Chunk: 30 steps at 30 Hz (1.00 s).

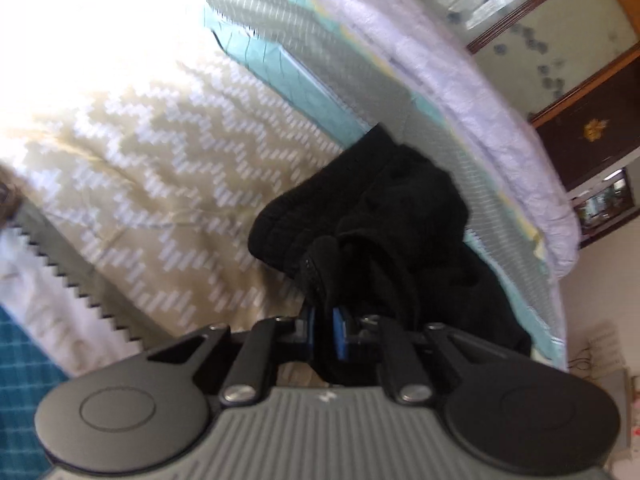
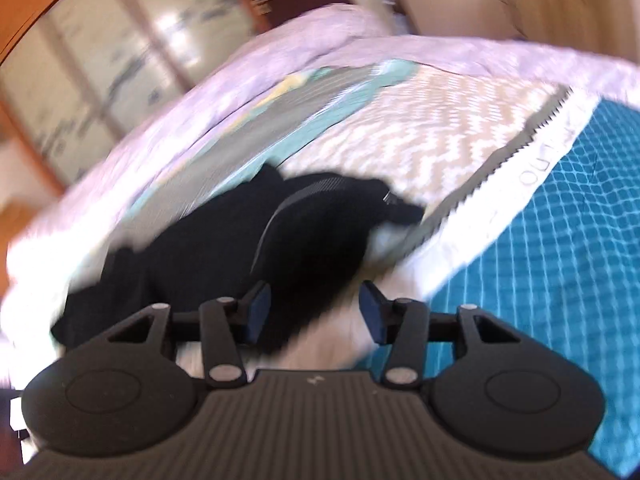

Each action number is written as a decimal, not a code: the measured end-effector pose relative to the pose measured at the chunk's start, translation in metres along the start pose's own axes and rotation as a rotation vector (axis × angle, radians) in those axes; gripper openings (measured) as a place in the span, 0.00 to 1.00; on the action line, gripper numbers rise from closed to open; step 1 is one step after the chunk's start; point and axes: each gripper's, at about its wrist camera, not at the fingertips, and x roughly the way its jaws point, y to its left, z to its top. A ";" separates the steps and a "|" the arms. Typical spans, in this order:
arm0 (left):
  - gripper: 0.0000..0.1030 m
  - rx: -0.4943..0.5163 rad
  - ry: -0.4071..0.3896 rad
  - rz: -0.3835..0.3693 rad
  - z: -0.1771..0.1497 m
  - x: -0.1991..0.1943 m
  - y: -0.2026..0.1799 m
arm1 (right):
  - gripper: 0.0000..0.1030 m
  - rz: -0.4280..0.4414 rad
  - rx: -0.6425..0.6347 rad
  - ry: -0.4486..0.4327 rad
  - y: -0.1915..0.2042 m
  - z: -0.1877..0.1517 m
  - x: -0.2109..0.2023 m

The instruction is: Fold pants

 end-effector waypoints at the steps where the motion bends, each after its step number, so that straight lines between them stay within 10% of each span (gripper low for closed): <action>1: 0.08 -0.003 -0.003 -0.021 0.000 -0.018 0.007 | 0.63 0.002 0.028 0.007 -0.002 0.007 0.009; 3: 0.08 -0.010 -0.018 -0.027 -0.003 -0.058 0.026 | 0.58 -0.039 0.032 0.032 0.003 0.018 0.033; 5: 0.08 -0.031 -0.028 -0.005 -0.007 -0.092 0.048 | 0.07 -0.059 -0.004 0.065 0.009 0.026 0.048; 13: 0.09 -0.081 0.056 0.017 -0.054 -0.134 0.090 | 0.08 -0.111 0.008 -0.291 -0.040 0.063 -0.071; 17: 0.09 0.003 0.100 0.010 -0.073 -0.114 0.076 | 0.19 -0.425 0.085 -0.149 -0.112 0.047 -0.089; 21: 0.11 0.003 0.092 -0.010 -0.077 -0.108 0.077 | 0.18 -0.391 0.195 -0.105 -0.136 0.017 -0.109; 26: 0.12 -0.036 0.097 -0.040 -0.076 -0.113 0.102 | 0.48 -0.354 0.275 -0.058 -0.148 0.022 -0.107; 30: 0.12 -0.037 0.107 -0.042 -0.077 -0.108 0.105 | 0.48 -0.484 0.255 -0.073 -0.167 0.026 -0.124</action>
